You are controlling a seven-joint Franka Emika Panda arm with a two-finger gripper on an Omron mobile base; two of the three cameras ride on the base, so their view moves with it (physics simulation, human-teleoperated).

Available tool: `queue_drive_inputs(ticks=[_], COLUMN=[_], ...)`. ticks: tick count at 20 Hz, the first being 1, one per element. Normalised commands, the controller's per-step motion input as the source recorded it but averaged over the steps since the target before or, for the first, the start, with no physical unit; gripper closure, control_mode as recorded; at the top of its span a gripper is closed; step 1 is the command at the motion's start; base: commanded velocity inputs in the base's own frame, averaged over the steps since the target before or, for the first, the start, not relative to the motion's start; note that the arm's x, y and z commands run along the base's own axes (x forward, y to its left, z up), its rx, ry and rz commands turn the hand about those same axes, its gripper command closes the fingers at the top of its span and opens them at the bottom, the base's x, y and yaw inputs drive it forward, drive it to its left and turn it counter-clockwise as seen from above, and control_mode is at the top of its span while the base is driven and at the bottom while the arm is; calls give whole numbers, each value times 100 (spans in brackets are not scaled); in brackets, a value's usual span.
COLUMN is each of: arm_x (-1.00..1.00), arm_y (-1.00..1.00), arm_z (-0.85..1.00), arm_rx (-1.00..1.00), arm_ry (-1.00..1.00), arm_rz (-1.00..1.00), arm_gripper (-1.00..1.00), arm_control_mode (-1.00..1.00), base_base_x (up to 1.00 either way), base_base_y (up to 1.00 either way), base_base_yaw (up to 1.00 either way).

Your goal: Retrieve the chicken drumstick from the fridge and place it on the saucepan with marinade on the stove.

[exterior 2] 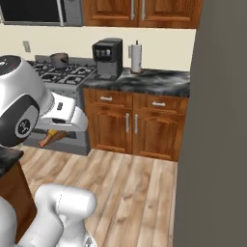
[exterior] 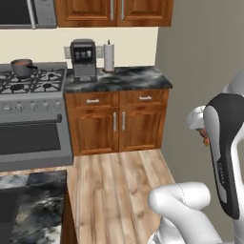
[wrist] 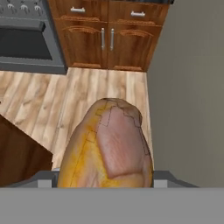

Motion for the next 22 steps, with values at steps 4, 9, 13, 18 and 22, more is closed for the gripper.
queue_drive_inputs(ticks=[4,9,13,18,22], arm_x=[0,0,0,0,0], arm_y=[0,0,0,0,0], arm_z=[0,0,0,0,0], arm_rx=[0,0,0,0,0], arm_ry=[0,0,0,0,0], arm_rz=[0,0,0,0,0], arm_gripper=[100,100,100,100,100], arm_control_mode=[100,100,100,100,100], base_base_x=[100,100,100,100,100], base_base_y=[12,23,45,50,68], base_base_yaw=[0,0,0,0,0])
